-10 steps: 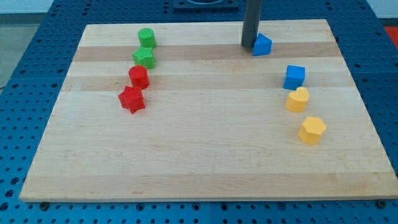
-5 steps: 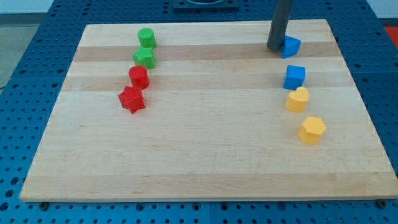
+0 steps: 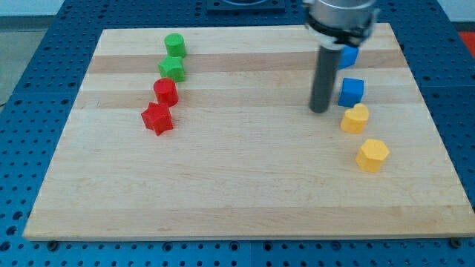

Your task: Place the blue triangle above the blue cube

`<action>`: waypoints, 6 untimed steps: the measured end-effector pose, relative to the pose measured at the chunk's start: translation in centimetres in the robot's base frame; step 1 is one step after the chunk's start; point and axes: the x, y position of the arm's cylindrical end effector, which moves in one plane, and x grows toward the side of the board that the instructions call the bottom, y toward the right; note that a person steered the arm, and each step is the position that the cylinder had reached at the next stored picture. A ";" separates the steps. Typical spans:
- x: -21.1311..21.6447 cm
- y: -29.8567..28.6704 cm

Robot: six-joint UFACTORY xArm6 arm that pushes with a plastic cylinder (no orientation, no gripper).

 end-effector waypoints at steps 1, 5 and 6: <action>0.1 4.1; -1.6 -7.0; -1.6 -7.2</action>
